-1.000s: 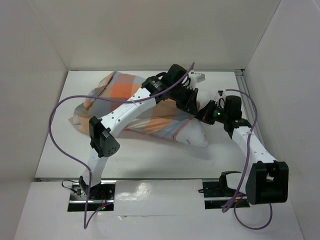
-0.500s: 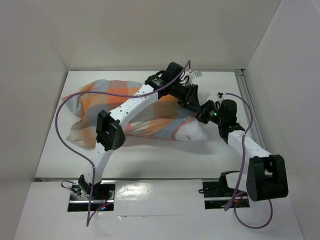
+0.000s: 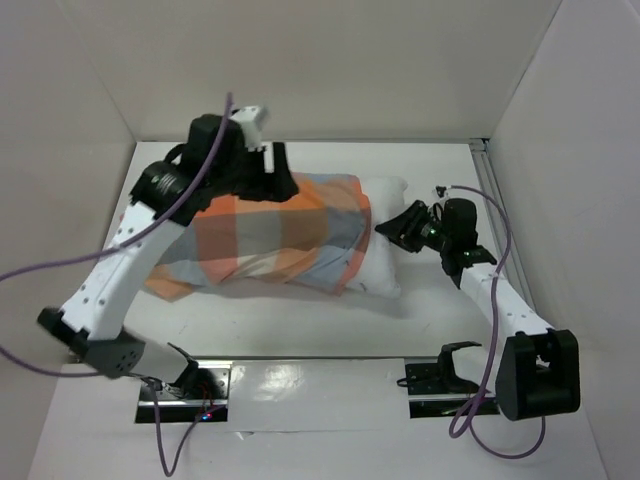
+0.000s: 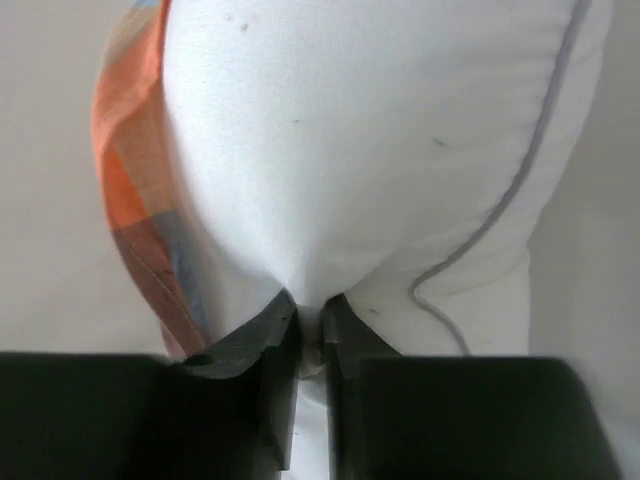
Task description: Put the pillow into the pillowcase
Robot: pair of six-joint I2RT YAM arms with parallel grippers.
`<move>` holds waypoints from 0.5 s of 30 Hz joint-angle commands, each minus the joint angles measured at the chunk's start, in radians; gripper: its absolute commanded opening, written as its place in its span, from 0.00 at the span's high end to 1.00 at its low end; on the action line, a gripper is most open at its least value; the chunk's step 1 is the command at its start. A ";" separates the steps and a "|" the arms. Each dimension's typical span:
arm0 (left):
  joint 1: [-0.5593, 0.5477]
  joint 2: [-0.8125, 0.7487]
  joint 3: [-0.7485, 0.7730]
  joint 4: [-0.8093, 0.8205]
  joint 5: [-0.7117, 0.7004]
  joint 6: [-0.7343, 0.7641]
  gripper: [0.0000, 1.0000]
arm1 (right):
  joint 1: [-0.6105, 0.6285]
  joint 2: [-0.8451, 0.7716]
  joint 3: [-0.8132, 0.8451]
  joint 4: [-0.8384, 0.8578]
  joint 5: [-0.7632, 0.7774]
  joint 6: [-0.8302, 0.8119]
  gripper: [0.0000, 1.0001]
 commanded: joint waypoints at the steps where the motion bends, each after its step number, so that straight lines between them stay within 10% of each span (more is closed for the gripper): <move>1: 0.040 -0.105 -0.236 -0.084 -0.254 -0.090 0.11 | 0.000 0.007 0.152 -0.197 0.063 -0.212 0.47; 5: 0.103 -0.210 -0.558 -0.055 -0.375 -0.182 0.10 | 0.000 0.026 0.273 -0.462 0.215 -0.349 0.16; 10: 0.191 -0.230 -0.769 0.135 -0.312 -0.158 0.27 | -0.010 -0.034 0.263 -0.605 0.305 -0.395 0.17; 15: 0.191 -0.098 -0.713 0.240 -0.259 -0.106 0.80 | -0.010 -0.072 0.142 -0.482 0.145 -0.346 0.40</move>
